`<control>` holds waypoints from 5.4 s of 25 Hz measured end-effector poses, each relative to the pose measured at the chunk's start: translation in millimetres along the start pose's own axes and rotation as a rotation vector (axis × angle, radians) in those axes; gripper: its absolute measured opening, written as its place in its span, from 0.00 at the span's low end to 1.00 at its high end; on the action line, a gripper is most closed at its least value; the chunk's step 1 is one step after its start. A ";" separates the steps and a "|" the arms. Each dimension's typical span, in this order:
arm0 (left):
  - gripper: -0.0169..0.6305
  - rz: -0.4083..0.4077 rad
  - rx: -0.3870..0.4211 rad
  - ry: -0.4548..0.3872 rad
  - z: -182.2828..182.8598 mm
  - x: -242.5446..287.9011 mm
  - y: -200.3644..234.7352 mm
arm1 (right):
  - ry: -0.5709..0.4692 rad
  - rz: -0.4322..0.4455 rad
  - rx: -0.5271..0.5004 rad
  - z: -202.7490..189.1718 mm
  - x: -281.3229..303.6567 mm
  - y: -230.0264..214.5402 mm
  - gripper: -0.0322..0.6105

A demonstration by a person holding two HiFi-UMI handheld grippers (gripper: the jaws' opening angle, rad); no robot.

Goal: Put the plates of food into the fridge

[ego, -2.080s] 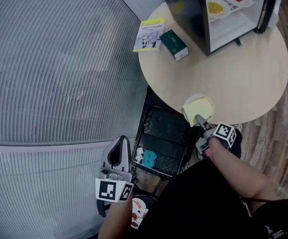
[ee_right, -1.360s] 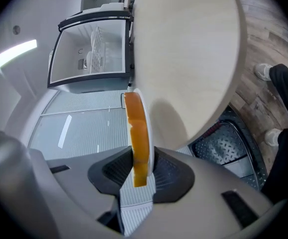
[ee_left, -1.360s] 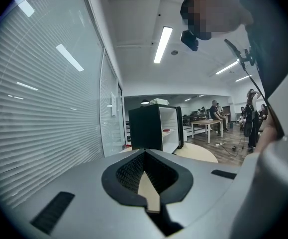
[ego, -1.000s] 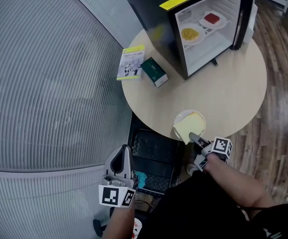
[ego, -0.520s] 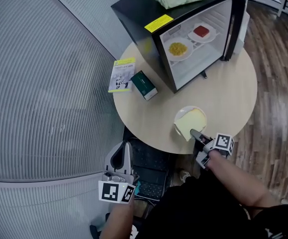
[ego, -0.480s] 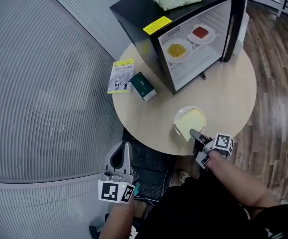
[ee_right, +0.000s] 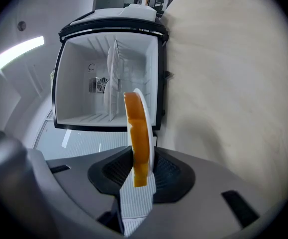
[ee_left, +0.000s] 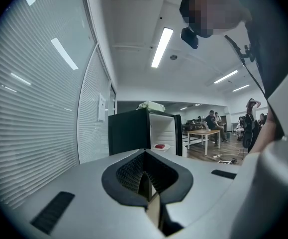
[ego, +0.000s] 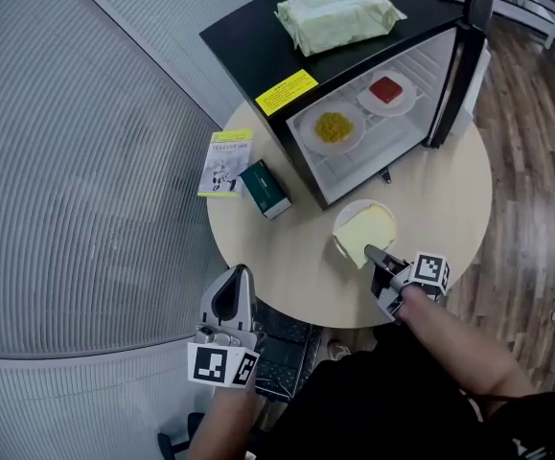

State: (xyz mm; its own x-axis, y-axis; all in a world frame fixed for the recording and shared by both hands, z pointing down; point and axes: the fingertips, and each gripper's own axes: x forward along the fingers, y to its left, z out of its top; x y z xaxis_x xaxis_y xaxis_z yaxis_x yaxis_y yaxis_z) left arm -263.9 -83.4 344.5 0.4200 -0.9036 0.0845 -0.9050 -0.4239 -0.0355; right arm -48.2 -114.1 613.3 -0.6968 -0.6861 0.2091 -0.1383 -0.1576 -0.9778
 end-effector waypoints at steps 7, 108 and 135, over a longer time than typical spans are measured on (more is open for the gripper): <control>0.03 0.044 -0.001 -0.008 4.3 45.0 0.5 | 0.026 -0.014 0.019 48.8 15.7 0.0 0.23; 0.03 0.036 -0.056 -0.039 3.6 59.9 -17.9 | -0.174 -0.128 -1.280 138.1 -24.2 189.8 0.48; 0.03 0.000 0.010 -0.074 20.9 4.9 -8.9 | -0.389 -0.198 -1.434 99.7 -106.6 241.3 0.24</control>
State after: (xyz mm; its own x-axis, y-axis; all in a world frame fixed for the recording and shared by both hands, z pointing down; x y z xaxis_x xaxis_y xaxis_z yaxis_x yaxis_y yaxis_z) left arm -252.4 -85.4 324.4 0.4244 -0.9054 0.0109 -0.9043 -0.4245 -0.0457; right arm 62.9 -149.7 356.6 -0.3910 -0.9148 0.1014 -0.9201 0.3855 -0.0697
